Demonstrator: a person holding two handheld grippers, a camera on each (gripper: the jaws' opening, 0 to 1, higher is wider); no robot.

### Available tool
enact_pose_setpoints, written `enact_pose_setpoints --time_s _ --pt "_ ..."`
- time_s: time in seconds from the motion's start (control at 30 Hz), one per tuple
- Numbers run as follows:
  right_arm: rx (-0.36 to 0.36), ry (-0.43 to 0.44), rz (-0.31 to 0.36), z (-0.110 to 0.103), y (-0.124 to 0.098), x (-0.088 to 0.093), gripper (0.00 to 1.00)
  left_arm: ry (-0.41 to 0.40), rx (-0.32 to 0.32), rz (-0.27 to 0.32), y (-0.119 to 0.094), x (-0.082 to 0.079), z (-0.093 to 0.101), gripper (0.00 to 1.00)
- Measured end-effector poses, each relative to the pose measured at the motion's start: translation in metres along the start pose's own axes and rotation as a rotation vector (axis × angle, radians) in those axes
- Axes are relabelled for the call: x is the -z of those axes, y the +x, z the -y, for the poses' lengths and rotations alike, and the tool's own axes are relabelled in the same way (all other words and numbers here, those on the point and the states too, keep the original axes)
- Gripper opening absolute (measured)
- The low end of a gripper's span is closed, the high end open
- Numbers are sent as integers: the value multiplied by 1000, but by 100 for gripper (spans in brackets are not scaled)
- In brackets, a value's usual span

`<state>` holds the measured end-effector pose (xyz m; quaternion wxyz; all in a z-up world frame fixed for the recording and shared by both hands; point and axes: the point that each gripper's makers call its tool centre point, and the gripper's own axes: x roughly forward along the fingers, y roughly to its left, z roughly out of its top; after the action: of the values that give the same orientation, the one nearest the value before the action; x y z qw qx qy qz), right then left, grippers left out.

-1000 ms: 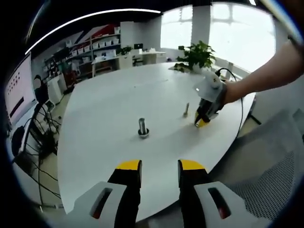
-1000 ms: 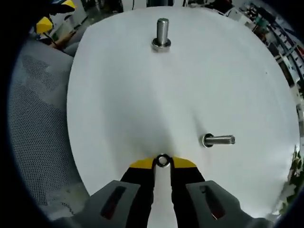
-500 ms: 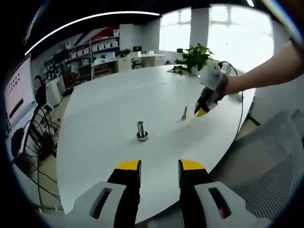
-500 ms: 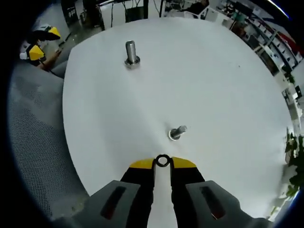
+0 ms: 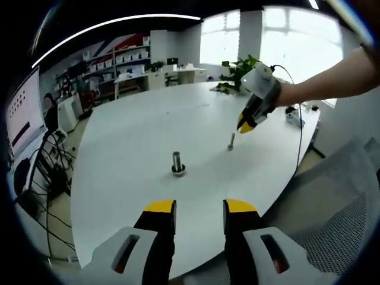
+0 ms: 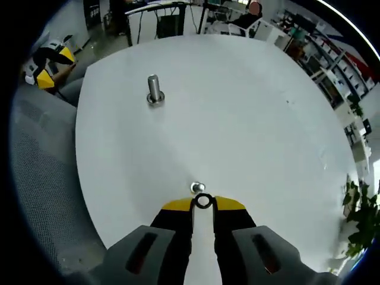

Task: Place the washer onto the threaded stud by aligning its center hole with the stud, sliding it down to the base, and recovering from edge contact or off-axis alignment until the washer reaches the visible bottom stop.

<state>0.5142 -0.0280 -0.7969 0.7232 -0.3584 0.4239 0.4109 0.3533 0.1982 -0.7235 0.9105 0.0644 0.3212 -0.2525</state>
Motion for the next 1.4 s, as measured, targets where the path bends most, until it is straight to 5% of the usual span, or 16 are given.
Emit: enact_pose_setpoints --time_s 1.4 --pt "-97 10 -111 -15 58 11 16 6 7 -35 2 7 2 30"
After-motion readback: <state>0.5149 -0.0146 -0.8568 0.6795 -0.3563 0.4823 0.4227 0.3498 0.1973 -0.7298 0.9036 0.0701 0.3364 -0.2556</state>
